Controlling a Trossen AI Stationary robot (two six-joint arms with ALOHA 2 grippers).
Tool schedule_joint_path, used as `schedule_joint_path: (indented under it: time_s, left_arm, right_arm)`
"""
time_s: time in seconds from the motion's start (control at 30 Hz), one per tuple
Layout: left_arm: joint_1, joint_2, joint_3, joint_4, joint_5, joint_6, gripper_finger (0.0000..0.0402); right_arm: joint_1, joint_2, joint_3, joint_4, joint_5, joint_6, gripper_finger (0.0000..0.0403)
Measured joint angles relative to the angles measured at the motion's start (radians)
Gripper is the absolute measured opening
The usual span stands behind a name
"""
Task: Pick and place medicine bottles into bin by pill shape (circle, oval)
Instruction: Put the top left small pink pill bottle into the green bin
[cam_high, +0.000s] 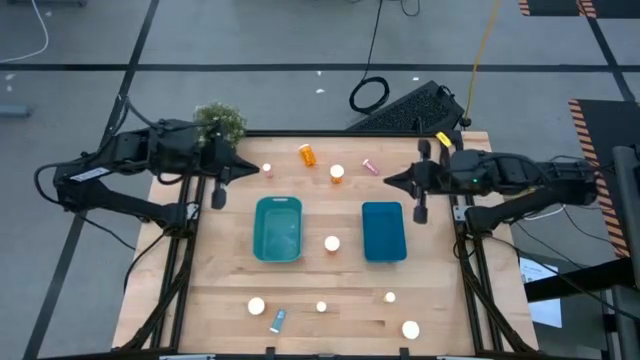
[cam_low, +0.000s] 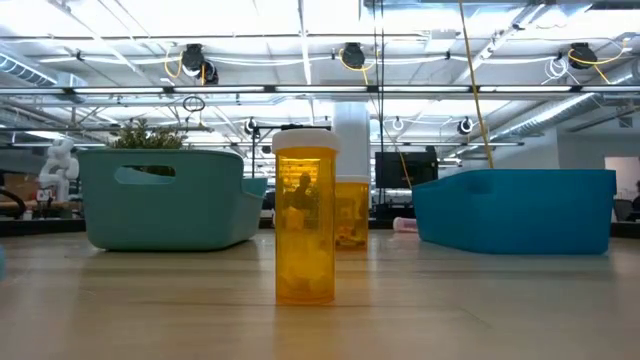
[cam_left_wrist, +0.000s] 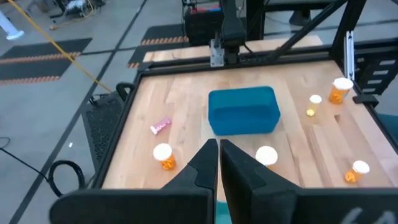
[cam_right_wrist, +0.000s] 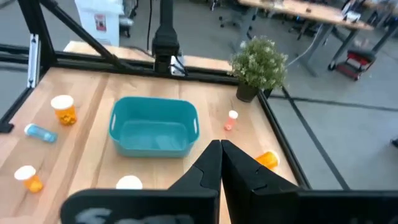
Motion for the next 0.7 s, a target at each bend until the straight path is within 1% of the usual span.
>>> schedule_joint_path:
  time_s: [0.17, 0.3, 0.43, 0.57, 0.7]
  left_arm:
    - [-0.009, 0.042, 0.000, -0.023, 0.004, -0.009, 0.0021]
    - [-0.033, 0.052, -0.033, -0.017, 0.000, 0.002, 0.0021]
    - [-0.041, 0.037, -0.122, 0.016, -0.008, 0.002, 0.0021]
    - [-0.041, 0.011, -0.240, 0.093, -0.089, -0.027, 0.0021]
    - [-0.014, 0.008, -0.358, 0.169, -0.167, -0.021, 0.0021]
  right_arm:
    - [0.000, 0.093, 0.123, -0.067, 0.001, 0.019, 0.0000]
    - [0.000, 0.110, 0.136, -0.058, 0.001, 0.050, 0.0000]
    - [0.000, 0.110, 0.109, -0.050, -0.001, 0.111, 0.0000]
    - [0.000, 0.111, 0.071, -0.043, -0.002, 0.151, 0.0000]
    - [0.000, 0.113, 0.024, -0.028, -0.002, 0.156, 0.0000]
